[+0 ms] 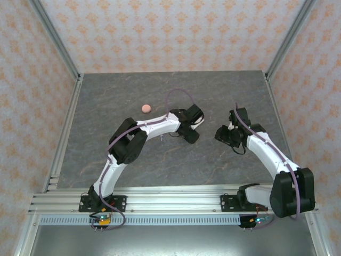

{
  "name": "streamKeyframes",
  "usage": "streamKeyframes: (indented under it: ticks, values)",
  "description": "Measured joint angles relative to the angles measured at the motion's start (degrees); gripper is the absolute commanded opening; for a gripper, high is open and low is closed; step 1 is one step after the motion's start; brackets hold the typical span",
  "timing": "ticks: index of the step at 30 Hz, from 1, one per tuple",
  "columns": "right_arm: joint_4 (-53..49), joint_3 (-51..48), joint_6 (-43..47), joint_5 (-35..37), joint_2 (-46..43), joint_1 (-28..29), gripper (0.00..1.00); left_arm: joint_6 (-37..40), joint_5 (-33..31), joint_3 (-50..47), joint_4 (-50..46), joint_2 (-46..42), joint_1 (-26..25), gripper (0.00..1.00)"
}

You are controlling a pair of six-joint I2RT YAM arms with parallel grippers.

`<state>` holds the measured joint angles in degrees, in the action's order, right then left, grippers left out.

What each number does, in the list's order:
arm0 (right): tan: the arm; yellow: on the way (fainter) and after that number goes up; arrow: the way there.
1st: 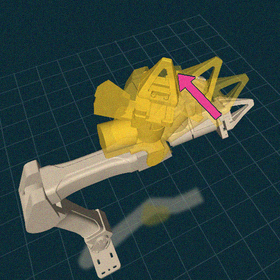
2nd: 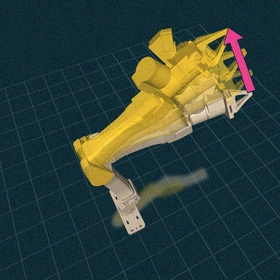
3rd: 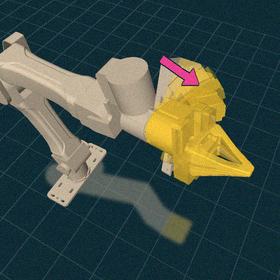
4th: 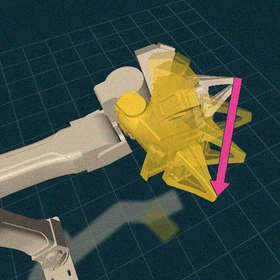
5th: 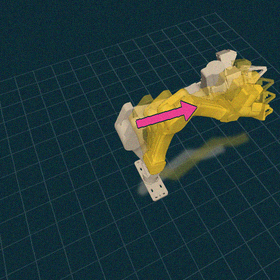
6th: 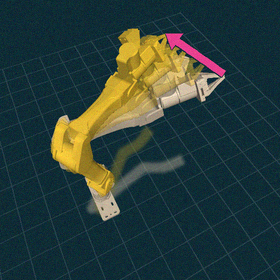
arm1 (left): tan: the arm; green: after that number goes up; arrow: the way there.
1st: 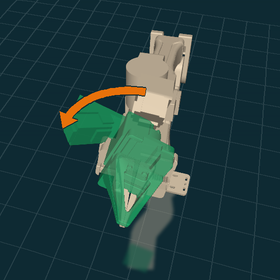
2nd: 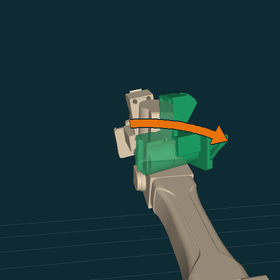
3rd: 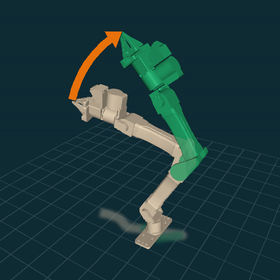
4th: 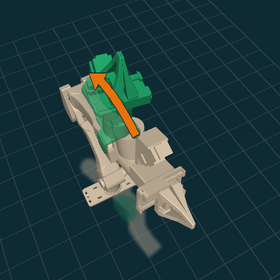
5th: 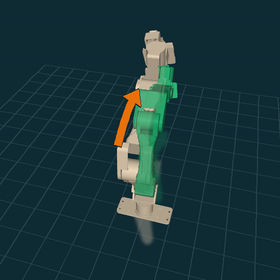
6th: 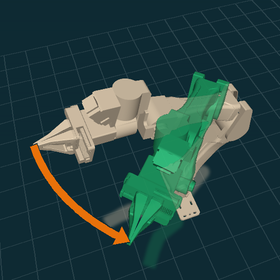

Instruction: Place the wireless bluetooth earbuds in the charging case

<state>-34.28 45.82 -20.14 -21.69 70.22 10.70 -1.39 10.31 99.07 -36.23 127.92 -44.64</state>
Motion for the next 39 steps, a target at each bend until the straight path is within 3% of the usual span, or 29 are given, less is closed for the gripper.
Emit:
streamKeyframes:
  ticks: [13, 21, 30, 33, 39]
  values:
    - [1.5, -0.3, 0.0, -2.3, 0.5, 0.0, 0.39, 1.5, -0.1, -2.9, 2.7, -1.2, -0.2, 0.69]
    - [3.4, 0.3, 0.7, -6.4, 5.4, 0.0, 0.39, 0.8, 0.0, -9.0, 4.2, -10.3, -0.3, 0.70]
    - [4.9, 7.2, 1.9, -9.9, 15.3, 2.3, 0.32, -8.6, 6.1, -19.6, 11.9, -22.1, 3.5, 0.48]
    - [5.7, 9.8, 2.3, -10.5, 19.0, 3.7, 0.27, -13.2, 8.3, -25.0, 14.7, -23.3, 6.0, 0.37]
    - [5.9, 16.7, 3.3, -10.9, 28.4, 6.2, 0.20, -21.1, 10.6, -31.1, 18.2, -23.3, 6.9, 0.28]
